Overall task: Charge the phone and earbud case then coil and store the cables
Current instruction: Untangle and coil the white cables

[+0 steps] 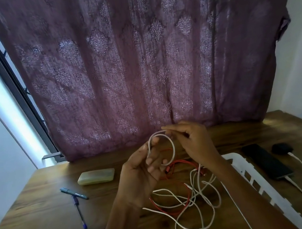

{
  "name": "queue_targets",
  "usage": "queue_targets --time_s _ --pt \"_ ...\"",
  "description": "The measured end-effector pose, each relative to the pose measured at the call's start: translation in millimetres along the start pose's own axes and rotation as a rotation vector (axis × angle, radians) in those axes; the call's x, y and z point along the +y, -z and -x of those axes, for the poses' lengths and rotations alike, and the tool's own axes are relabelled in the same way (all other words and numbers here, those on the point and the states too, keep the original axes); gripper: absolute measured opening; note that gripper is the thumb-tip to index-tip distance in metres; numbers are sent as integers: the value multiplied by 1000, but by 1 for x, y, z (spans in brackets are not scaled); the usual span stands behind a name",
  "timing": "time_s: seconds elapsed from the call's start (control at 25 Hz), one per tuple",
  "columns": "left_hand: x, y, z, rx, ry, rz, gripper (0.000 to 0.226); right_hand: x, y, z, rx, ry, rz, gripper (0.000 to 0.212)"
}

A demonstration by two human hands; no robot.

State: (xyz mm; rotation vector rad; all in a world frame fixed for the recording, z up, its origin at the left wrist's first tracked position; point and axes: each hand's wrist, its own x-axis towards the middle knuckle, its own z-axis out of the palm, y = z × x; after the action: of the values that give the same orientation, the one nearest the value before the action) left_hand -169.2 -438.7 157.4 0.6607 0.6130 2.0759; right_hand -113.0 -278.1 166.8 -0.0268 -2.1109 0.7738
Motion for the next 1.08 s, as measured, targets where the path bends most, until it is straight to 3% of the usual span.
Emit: queue_targets --time_s 0.12,0.24,0.44,0.6,0.68,0.72,0.8,0.92,1.08 --pt "6 7 -7 -11 -99 -6 14 11 -13 19 -120 -162 -46 33" --pt "12 10 -12 164 -213 -118 23 12 -20 39 -310 -259 36 39" --pt "8 11 -17 354 -415 -502 29 -4 -19 57 -579 -76 449 46" --pt "0 27 -17 461 -530 -1144 12 -11 -10 64 -376 206 641 24" --pt "-4 39 -16 428 -467 -1338 8 -13 -4 58 -232 352 641 6" --pt "-6 42 -15 380 -399 -1362 9 -16 1 53 -155 401 643 11" --pt "-10 37 -11 235 -236 -1284 14 -24 9 42 -13 443 612 22" --pt "-12 15 -4 73 -17 -946 27 -26 15 24 85 413 455 11" --pt "-5 -5 -1 19 71 -469 34 -13 14 6 96 191 151 22"
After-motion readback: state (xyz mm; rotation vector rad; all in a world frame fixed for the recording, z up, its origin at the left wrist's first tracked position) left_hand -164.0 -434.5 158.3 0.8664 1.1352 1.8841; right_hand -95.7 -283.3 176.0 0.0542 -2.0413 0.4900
